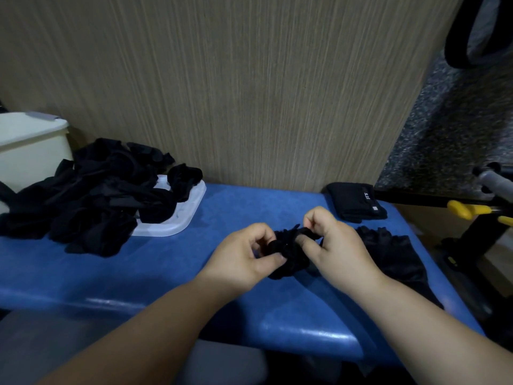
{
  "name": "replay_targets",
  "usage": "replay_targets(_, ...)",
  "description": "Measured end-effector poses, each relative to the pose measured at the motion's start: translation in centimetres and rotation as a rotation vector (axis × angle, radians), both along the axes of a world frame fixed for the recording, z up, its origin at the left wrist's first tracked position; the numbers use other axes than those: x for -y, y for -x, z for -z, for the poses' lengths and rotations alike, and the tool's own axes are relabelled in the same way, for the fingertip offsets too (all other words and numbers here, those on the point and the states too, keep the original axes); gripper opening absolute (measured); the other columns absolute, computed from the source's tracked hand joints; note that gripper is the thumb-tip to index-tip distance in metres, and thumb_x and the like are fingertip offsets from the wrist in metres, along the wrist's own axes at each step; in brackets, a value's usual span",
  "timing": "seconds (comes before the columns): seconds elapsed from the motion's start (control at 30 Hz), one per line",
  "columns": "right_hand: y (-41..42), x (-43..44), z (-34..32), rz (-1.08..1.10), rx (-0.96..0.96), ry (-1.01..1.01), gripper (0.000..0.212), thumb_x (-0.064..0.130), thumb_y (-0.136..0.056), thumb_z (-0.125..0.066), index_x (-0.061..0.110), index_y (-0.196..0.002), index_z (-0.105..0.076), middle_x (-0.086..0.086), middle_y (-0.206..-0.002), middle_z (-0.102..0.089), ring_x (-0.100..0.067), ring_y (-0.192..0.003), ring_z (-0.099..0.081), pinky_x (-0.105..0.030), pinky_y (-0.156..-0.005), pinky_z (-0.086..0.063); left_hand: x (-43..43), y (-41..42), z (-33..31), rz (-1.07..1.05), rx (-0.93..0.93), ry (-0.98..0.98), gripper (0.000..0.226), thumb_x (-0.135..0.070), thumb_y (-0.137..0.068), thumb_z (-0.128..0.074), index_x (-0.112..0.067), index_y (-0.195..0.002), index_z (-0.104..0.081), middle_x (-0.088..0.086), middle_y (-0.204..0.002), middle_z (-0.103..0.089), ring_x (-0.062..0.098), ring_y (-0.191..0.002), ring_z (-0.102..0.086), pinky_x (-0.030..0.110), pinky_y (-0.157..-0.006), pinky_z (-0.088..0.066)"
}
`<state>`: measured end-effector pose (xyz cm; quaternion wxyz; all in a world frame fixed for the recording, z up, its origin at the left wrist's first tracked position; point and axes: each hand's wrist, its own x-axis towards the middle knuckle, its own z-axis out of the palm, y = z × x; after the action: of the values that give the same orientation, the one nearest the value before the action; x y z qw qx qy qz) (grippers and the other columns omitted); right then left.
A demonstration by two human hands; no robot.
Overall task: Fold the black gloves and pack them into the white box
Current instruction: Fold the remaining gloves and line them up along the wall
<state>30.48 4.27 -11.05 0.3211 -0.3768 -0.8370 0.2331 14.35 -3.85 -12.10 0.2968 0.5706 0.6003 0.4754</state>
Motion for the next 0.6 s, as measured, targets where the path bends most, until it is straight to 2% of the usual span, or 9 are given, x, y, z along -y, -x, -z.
replay_targets(0.1,0.07,0.05,-0.15,0.050,-0.070,-0.003,0.023,0.027,-0.082,-0.068,0.025,-0.074,-0.047,0.000,-0.063,-0.058,-0.011,-0.055,-0.047,-0.027,-0.058,-0.040,0.11,-0.19,-0.22,-0.085,-0.027,-0.015,0.022,-0.009,-0.083,-0.070,-0.009,-0.070,-0.052,-0.017,-0.045,-0.048,-0.002,-0.042,-0.043,0.007,-0.046,-0.031)
replay_targets(0.23,0.30,0.09,-0.26,0.076,-0.170,0.088,0.018,0.028,-0.080,-0.073,0.020,-0.070,-0.059,0.005,-0.056,-0.053,-0.003,-0.051,-0.044,-0.018,-0.052,-0.037,-0.27,0.25,0.17,-0.220,-0.055,-0.012,0.030,-0.019,-0.082,-0.068,-0.016,-0.063,-0.045,-0.011,-0.051,-0.045,0.006,-0.050,-0.038,0.017,-0.050,-0.033)
replay_targets(0.37,0.41,-0.01,-0.14,-0.012,-0.206,0.224,0.027,0.028,-0.082,-0.071,0.014,-0.067,-0.053,0.009,-0.056,-0.047,-0.002,-0.052,-0.039,-0.021,-0.055,-0.035,-0.22,0.58,0.18,-0.294,-0.060,0.021,0.033,-0.020,-0.085,-0.063,-0.014,-0.065,-0.037,0.000,-0.055,-0.040,0.010,-0.050,-0.031,0.019,-0.045,-0.028)
replay_targets(0.5,0.22,0.03,-0.26,-0.217,-0.248,0.416,0.034,0.044,-0.072,-0.074,0.019,-0.070,-0.052,0.002,-0.067,-0.049,-0.010,-0.065,-0.044,-0.027,-0.063,-0.037,-0.24,0.76,-0.13,-0.359,-0.067,0.046,0.028,-0.019,-0.086,-0.059,-0.016,-0.067,-0.039,0.000,-0.058,-0.045,0.011,-0.052,-0.037,0.019,-0.046,-0.031)
replay_targets(0.6,0.12,0.16,-0.32,-0.249,-0.237,0.435,0.031,0.022,-0.068,-0.085,0.018,-0.076,-0.055,0.004,-0.067,-0.053,-0.011,-0.067,-0.048,-0.025,-0.066,-0.040,-0.15,0.71,-0.47,-0.392,-0.044,0.044,0.026,-0.020,-0.087,-0.058,-0.016,-0.069,-0.039,-0.001,-0.056,-0.045,0.011,-0.049,-0.039,0.018,-0.044,-0.031)
